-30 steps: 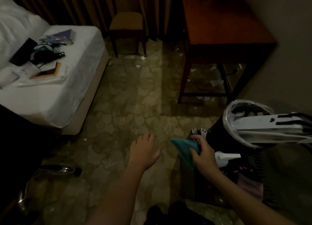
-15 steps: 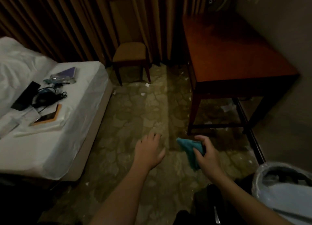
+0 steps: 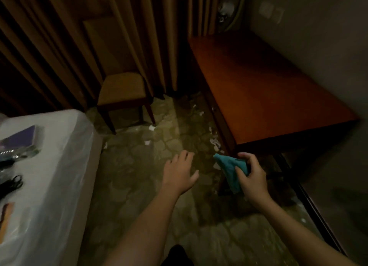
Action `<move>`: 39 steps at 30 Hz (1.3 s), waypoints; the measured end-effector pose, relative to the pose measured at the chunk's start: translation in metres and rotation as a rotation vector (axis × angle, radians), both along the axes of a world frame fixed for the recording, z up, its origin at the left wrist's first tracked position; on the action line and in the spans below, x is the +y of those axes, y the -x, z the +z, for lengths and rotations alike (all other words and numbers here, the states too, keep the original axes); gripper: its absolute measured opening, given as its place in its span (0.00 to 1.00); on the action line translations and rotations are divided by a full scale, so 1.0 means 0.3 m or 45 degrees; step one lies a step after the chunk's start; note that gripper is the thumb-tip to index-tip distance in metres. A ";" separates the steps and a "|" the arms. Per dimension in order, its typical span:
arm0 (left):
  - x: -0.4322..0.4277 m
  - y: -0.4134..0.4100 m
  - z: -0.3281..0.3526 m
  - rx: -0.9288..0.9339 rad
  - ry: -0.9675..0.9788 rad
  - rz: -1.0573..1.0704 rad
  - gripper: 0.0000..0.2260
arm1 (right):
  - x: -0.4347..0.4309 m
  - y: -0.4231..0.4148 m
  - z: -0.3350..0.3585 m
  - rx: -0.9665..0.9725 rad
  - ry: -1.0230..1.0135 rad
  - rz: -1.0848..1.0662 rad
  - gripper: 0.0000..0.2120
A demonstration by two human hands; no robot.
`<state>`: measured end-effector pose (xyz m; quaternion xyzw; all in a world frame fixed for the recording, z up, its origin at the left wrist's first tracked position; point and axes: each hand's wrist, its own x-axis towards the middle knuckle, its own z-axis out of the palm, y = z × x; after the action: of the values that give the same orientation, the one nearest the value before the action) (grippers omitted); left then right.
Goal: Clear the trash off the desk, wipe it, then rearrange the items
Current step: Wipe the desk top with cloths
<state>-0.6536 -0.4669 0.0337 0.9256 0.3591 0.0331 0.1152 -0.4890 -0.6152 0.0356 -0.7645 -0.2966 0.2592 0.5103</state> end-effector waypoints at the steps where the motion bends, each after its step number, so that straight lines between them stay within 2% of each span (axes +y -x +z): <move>1: 0.071 -0.031 0.011 0.015 -0.004 -0.045 0.24 | 0.054 -0.014 0.017 0.003 -0.027 -0.047 0.17; 5: 0.338 -0.205 0.041 0.012 -0.009 -0.113 0.24 | 0.236 -0.110 0.085 -0.003 -0.082 -0.194 0.16; 11: 0.575 -0.562 0.056 0.051 -0.096 -0.317 0.24 | 0.440 -0.350 0.103 -0.033 -0.098 -0.303 0.17; 16: 0.742 -0.910 0.048 0.026 -0.117 -0.407 0.24 | 0.589 -0.589 0.063 0.056 -0.128 -0.355 0.18; 20: 0.849 -1.134 0.021 0.035 -0.082 -0.414 0.23 | 0.679 -0.797 0.042 0.146 -0.169 -0.521 0.17; 23: 0.891 -1.260 -0.029 0.132 -0.042 -0.467 0.23 | 0.686 -0.967 -0.028 0.167 0.055 -0.698 0.15; 27: 0.932 -1.446 -0.110 0.216 -0.022 -0.639 0.21 | 0.633 -1.108 -0.176 0.033 0.754 -0.620 0.14; 31: 0.950 -1.641 -0.191 0.205 0.049 -0.806 0.21 | 0.629 -1.158 -0.239 -0.118 0.894 -0.624 0.11; 33: 0.955 -1.718 -0.224 0.234 0.081 -0.910 0.22 | 0.667 -1.201 -0.245 -0.246 0.937 -0.615 0.17; 36: 0.989 -1.804 -0.277 0.281 0.085 -1.070 0.20 | 0.749 -1.271 -0.252 -0.228 1.046 -0.379 0.27; 39: 1.030 -1.850 -0.301 0.306 0.059 -1.214 0.18 | 0.795 -1.302 -0.263 -0.197 1.127 -0.254 0.21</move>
<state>-0.0985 -0.1579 -0.0565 0.9814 -0.0931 -0.1381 0.0958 -0.0983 -0.3769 -0.0432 -0.9509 -0.1196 0.2526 0.1332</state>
